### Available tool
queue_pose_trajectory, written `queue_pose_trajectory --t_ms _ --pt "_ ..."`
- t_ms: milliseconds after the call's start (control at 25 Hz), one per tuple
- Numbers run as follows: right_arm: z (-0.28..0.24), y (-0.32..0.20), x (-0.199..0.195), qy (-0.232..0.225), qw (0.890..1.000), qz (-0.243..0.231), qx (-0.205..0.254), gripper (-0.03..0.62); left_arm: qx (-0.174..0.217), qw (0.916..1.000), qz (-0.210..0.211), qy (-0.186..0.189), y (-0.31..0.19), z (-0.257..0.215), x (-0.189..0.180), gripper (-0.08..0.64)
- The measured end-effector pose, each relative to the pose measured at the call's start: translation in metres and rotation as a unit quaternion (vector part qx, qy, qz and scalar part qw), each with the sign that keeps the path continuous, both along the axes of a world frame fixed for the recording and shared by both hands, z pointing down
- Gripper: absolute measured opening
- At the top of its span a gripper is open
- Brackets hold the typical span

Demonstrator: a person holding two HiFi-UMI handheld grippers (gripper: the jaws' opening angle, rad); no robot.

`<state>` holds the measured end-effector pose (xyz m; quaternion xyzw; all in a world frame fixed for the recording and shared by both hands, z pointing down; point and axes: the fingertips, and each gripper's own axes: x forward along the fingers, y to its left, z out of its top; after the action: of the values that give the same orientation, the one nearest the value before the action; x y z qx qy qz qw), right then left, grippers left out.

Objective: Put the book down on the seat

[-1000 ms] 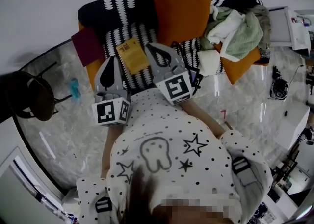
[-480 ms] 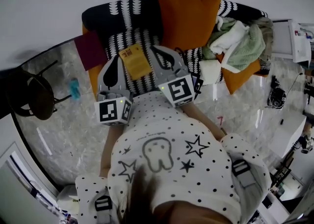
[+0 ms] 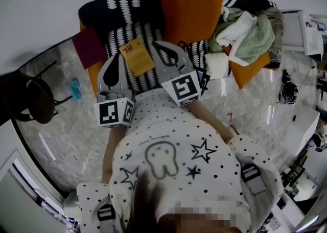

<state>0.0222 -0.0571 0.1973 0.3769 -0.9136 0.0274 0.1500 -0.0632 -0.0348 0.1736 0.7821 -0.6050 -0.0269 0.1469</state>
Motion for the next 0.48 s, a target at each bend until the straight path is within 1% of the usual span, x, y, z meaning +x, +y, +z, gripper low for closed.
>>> queue_pose_trajectory --t_ms 160,320,480 --pt "-0.003 0.012 -0.003 -0.006 1.000 -0.013 0.005 -0.005 0.006 0.9999 0.003 -0.009 0.011 -0.002 0.002 0.003" --pt "-0.006 0.025 -0.009 -0.019 0.999 -0.029 0.001 -0.005 0.010 0.9999 0.002 -0.011 0.024 -0.002 0.004 0.002" --pt "-0.008 0.033 -0.015 -0.020 0.999 -0.044 0.011 -0.003 0.015 0.9998 0.002 -0.012 0.028 -0.003 0.002 0.002"
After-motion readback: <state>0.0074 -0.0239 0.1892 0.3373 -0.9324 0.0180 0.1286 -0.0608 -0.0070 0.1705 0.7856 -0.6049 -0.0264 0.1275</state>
